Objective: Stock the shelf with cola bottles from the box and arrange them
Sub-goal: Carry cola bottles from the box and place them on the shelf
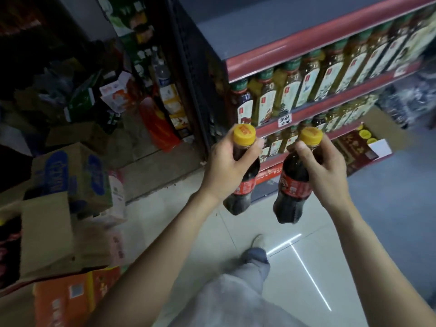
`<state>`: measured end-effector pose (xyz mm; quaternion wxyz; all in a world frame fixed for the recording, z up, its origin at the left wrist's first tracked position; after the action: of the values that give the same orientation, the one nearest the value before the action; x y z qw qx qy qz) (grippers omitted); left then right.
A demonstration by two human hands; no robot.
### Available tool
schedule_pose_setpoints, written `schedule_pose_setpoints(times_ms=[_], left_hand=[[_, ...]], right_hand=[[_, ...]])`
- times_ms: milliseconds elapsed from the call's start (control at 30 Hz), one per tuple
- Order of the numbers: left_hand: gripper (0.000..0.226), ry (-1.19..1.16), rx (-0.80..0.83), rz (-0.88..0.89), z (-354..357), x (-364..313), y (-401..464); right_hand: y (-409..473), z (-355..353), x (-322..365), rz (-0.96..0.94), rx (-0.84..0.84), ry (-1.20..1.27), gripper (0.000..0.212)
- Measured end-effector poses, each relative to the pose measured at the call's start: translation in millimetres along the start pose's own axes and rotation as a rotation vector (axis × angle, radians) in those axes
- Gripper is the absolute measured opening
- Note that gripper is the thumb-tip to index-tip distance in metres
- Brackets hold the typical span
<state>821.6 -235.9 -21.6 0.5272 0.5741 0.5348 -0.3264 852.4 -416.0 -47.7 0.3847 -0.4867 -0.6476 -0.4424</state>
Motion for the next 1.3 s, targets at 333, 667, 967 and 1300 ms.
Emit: schedule_pose_setpoints(times_ms=[333,667,967,1300], left_hand=[[0.029,-0.031,-0.018,0.107,115,-62,111],[0.014,-0.100,-0.354,0.350,217,-165,216],[0.007,0.022,-0.671,0.610,269,-237,277],[0.008,0.239,-0.791,0.537,273,-229,356]], right_hand=[[112,-136,-6,-0.092,-0.029,0.014,0.013],[238,-297,0,-0.255,-0.073,0.125,0.029],[340,-392,45,-0.547,-0.101,0.241,0.026],[440,-401,56,-0.712,-0.180,0.193,0.013]])
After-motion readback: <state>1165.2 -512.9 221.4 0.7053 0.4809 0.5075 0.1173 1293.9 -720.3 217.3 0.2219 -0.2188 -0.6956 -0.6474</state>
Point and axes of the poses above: each hand's wrist, its own y-axis towards the middle knuckle, its own z-axis out of the palm, x = y × z, the point moved 7 cm from there along y, towards the middle knuckle, and after that the axes turned 4 degrees about -y, right-handed, at the moved point
